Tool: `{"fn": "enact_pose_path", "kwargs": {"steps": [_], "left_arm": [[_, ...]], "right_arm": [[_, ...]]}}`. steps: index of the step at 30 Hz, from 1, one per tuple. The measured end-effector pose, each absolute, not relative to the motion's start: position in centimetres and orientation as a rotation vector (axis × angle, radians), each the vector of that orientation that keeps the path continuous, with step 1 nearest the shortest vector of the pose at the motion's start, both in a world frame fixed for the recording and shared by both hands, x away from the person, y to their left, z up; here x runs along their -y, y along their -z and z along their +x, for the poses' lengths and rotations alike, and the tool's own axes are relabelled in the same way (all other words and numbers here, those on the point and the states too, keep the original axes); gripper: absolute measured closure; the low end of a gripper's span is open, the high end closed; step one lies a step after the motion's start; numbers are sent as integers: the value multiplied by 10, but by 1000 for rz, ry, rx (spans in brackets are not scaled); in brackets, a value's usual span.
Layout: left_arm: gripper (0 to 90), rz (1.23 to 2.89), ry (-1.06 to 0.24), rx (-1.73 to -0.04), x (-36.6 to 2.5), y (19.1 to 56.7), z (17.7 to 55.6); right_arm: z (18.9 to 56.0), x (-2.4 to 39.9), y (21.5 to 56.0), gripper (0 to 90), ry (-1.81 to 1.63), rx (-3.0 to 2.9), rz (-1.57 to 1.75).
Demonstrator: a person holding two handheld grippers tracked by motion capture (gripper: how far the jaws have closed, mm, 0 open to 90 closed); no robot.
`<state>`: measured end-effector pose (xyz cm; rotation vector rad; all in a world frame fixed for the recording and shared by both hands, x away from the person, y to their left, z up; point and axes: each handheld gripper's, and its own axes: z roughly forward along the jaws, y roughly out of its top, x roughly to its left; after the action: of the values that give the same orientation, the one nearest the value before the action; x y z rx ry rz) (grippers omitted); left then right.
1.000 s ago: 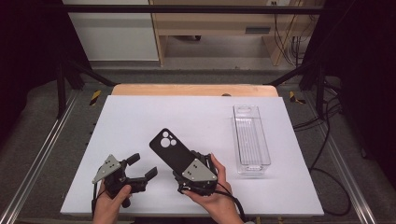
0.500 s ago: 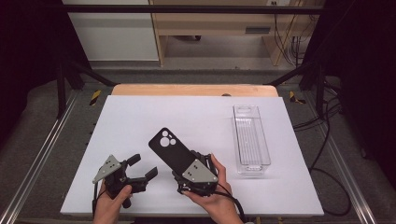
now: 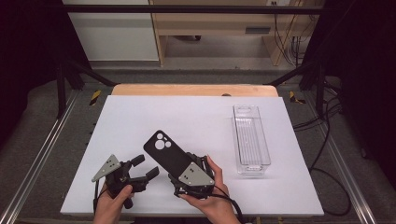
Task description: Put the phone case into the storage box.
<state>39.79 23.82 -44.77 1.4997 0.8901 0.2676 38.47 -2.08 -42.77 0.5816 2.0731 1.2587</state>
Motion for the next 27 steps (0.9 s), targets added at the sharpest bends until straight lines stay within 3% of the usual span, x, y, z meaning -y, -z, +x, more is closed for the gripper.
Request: {"fn": "enact_pose_path", "kwargs": {"steps": [8,13,27], "left_arm": [[229,1477,-228,-897,-240,449,400],[330,1437,-208,-929,-244,448,400],[741,1288,-111,-985,-252,452,397]], "right_arm": [[381,11,435,161,-1255,-2119,545],[380,7,438,157,-1256,-2140,553],[383,-1,453,148,-1193,-2219,609]]}}
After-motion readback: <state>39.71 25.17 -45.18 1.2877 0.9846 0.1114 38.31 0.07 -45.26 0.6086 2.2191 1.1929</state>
